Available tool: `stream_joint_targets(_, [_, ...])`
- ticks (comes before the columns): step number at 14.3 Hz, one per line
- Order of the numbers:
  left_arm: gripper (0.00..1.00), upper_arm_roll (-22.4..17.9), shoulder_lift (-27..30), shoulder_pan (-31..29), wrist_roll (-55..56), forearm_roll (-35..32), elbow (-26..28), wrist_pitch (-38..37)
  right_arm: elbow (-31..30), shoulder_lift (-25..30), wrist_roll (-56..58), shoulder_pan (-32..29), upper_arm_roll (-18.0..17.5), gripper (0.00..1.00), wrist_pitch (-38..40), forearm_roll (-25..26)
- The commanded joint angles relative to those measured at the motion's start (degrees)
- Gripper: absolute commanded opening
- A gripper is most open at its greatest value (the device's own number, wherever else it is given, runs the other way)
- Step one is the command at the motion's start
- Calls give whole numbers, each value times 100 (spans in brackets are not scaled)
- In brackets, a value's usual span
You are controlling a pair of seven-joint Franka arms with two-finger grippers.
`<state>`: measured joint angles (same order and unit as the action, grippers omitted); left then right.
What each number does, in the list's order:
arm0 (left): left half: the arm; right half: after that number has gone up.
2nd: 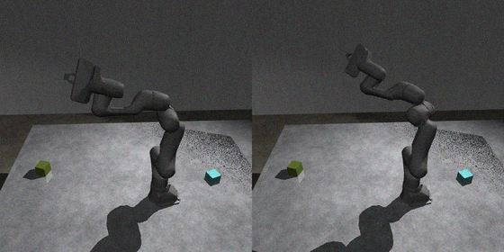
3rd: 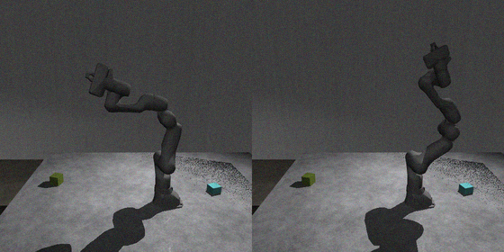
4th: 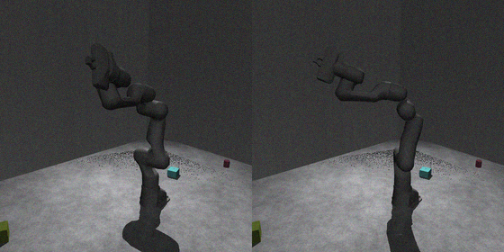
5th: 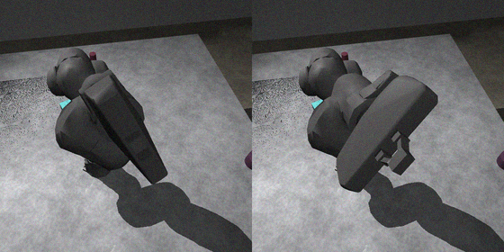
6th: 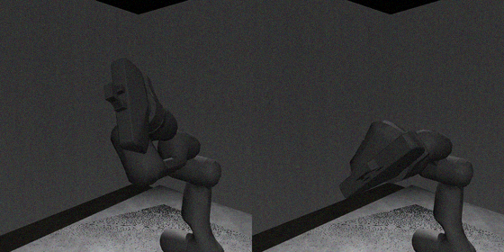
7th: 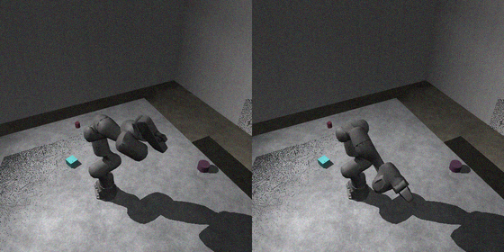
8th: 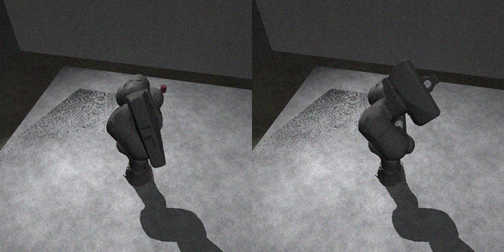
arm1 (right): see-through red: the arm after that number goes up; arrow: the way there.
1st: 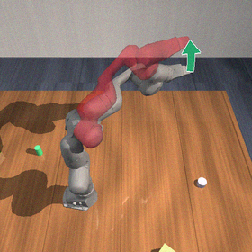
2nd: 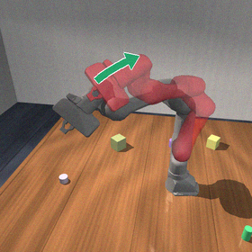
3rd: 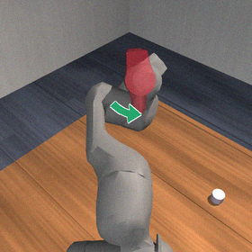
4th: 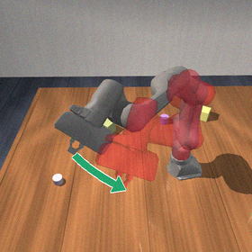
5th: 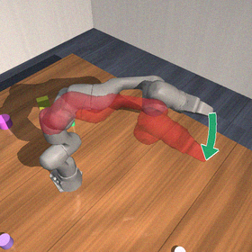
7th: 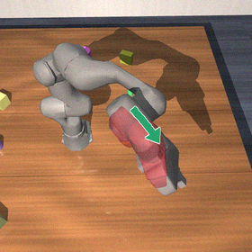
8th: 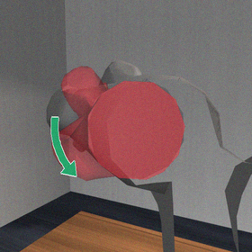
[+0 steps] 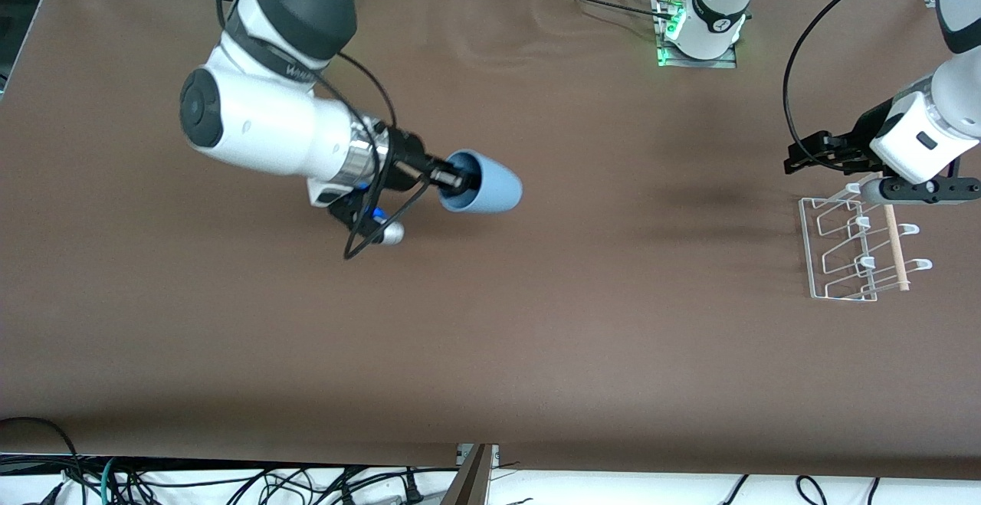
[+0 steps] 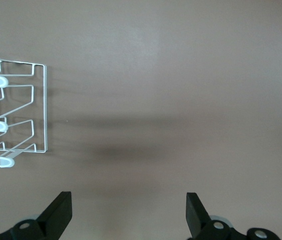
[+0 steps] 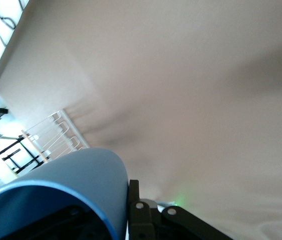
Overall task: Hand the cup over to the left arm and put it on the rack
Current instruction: 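Lift the cup and carry it toward the table middle with the right gripper, then hold the cup with the right gripper while the left gripper reaches it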
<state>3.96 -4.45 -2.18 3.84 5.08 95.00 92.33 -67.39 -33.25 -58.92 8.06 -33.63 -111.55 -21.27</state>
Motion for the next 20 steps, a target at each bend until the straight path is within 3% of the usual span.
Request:
stream_joint_targets(1, [100, -1, -56, 42, -216, 107, -79, -49, 86, -67, -365, 64, -188, 0, -261, -114])
stream_joint_targets(5, [100, -10, -144, 33, -2032, 730, -158, -92, 59, -77, -375, 231, -188, 0, -359, -140])
stream_joint_targets(7, [100, 173, -117, 33, -2587, 966, -254, -277, 59, -94, -375, 249, -188, 0, -359, -141])
stream_joint_targets(10, [100, 464, -117, 24, -3588, 1801, -351, -295, 59, -94, -375, 284, -188, 0, -359, -141])
stream_joint_targets(13, [100, 491, -117, -11, -4897, 2652, -404, -295, 59, -94, -375, 293, -188, 0, -367, -141])
stream_joint_targets(15, [100, 526, -187, 68, -5479, 3216, -377, -103, 59, -94, -375, 301, -188, 0, -367, -141])
stream_joint_targets(20, [100, 1141, -170, 112, -5921, 3472, -264, 908, 59, -94, -375, 337, -188, 0, -402, -141])
